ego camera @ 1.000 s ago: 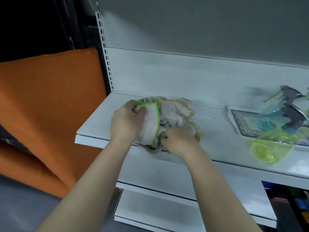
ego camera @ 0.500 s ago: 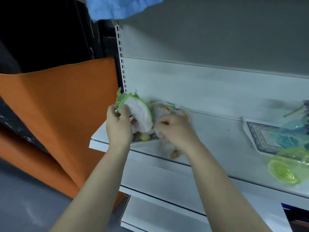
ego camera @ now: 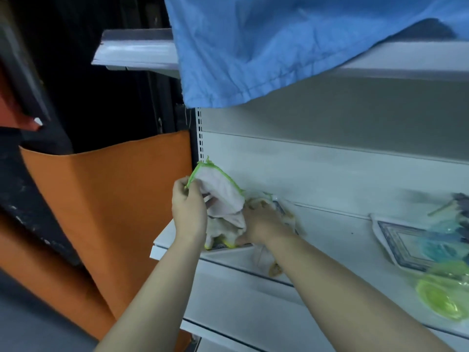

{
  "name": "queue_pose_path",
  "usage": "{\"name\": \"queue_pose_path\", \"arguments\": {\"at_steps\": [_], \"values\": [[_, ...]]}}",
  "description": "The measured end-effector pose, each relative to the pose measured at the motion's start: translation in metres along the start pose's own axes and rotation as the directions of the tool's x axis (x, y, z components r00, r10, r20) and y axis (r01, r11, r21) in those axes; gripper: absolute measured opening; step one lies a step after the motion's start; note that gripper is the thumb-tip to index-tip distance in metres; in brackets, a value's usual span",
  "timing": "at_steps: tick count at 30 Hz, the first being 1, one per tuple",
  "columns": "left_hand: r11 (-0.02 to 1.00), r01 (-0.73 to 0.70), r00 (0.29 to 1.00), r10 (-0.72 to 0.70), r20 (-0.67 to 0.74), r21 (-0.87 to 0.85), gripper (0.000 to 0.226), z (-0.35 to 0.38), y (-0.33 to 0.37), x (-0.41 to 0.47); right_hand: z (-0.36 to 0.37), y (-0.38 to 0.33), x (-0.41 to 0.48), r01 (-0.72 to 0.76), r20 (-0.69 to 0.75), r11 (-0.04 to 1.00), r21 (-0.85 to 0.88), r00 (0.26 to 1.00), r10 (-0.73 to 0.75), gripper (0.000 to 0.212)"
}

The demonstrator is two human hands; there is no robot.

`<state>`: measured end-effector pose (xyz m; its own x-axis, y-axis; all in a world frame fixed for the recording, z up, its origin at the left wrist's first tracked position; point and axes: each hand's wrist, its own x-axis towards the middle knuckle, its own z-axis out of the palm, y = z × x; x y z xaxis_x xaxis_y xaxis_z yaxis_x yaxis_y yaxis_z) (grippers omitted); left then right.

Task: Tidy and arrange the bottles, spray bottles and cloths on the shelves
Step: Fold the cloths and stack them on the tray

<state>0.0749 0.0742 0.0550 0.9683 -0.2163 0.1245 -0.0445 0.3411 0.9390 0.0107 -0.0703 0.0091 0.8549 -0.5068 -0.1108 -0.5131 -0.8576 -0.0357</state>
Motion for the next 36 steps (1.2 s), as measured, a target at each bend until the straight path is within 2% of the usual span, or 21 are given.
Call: {"name": "queue_pose_path", "arguments": {"at_steps": [3, 5, 8, 11, 14, 18, 20, 22, 23, 25, 26, 27, 28, 30, 31, 33, 34, 36], "values": [[1.0, 0.007, 1.0, -0.007, 0.026, 0.007, 0.01, -0.004, -0.004, -0.002, 0.017, 0.001, 0.01, -0.063, -0.125, 0.998, 0.012, 0.99, 0.064, 0.084], [0.999, 0.029, 0.999, -0.03, 0.019, 0.019, 0.01, -0.009, -0.009, -0.004, 0.023, 0.003, 0.012, -0.042, -0.234, 0.999, 0.004, 0.971, 0.042, 0.06], [0.999, 0.039, 0.999, -0.04, 0.007, 0.035, 0.01, -0.016, -0.015, -0.003, 0.018, 0.012, 0.011, -0.007, -0.359, 0.998, 0.06, 0.933, 0.028, 0.041], [0.999, 0.033, 0.999, -0.033, -0.005, 0.006, 0.01, -0.017, -0.014, -0.001, -0.001, 0.031, 0.01, -0.046, -0.421, 0.974, 0.22, 0.896, 0.138, 0.04], [1.0, 0.009, 1.0, -0.009, -0.013, -0.003, 0.01, -0.014, -0.014, -0.003, -0.03, 0.057, 0.003, -0.046, -0.512, 0.933, 0.356, 0.826, 0.236, 0.041], [1.0, 0.017, 1.0, -0.017, 0.008, 0.001, 0.012, -0.004, -0.021, -0.008, -0.065, 0.095, -0.015, -0.088, -0.634, 0.915, 0.394, 0.695, 0.34, 0.04], [1.0, 0.028, 0.999, -0.028, 0.03, -0.004, 0.012, 0.003, -0.024, -0.013, -0.073, 0.112, -0.026, -0.166, -0.654, 0.919, 0.359, 0.657, 0.374, 0.036], [0.999, 0.044, 0.998, -0.044, 0.053, -0.009, 0.012, 0.009, -0.026, -0.016, -0.073, 0.122, -0.033, -0.287, -0.588, 0.914, 0.288, 0.7, 0.405, 0.038], [0.998, 0.055, 0.996, -0.054, 0.069, -0.009, 0.011, 0.013, -0.027, -0.018, -0.068, 0.126, -0.037, -0.355, -0.498, 0.899, 0.256, 0.748, 0.438, 0.043], [0.997, 0.075, 0.992, -0.074, 0.1, -0.001, 0.011, 0.018, -0.027, -0.021, -0.056, 0.128, -0.044, -0.488, -0.177, 0.854, 0.183, 0.838, 0.517, 0.069], [0.997, 0.083, 0.99, -0.083, 0.116, 0.003, 0.011, 0.021, -0.026, -0.022, -0.052, 0.125, -0.049, -0.53, -0.01, 0.838, 0.13, 0.844, 0.536, 0.082], [0.996, 0.088, 0.987, -0.088, 0.131, 0.007, 0.009, 0.023, -0.026, -0.023, -0.05, 0.122, -0.052, -0.525, 0.086, 0.847, 0.089, 0.851, 0.518, 0.088], [0.996, 0.09, 0.985, -0.09, 0.149, 0.008, 0.007, 0.026, -0.025, -0.023, -0.051, 0.116, -0.054, -0.471, 0.107, 0.878, 0.086, 0.88, 0.462, 0.085], [0.996, 0.088, 0.979, -0.087, 0.183, 0.002, 0.005, 0.028, -0.024, -0.025, -0.062, 0.096, -0.06, -0.248, 0.01, 0.947, 0.202, 0.968, 0.252, 0.068], [0.996, 0.089, 0.976, -0.085, 0.202, -0.01, 0.006, 0.029, -0.022, -0.026, -0.069, 0.083, -0.064, -0.127, -0.043, 0.933, 0.336, 0.988, 0.15, 0.058], [0.995, 0.087, 0.97, -0.075, 0.232, -0.04, 0.009, 0.03, -0.018, -0.028, -0.081, 0.055, -0.074, -0.006, -0.027, 0.782, 0.623, 0.999, 0.029, 0.05], [0.995, 0.084, 0.968, -0.069, 0.241, -0.05, 0.009, 0.029, -0.014, -0.03, -0.084, 0.044, -0.078, 0.012, -0.007, 0.73, 0.684, 1.0, -0.01, 0.053], [0.994, 0.083, 0.963, -0.063, 0.261, -0.065, 0.009, 0.026, -0.007, -0.031, -0.083, 0.031, -0.079, 0.07, -0.042, 0.782, 0.62, 0.998, -0.056, 0.051]]}}
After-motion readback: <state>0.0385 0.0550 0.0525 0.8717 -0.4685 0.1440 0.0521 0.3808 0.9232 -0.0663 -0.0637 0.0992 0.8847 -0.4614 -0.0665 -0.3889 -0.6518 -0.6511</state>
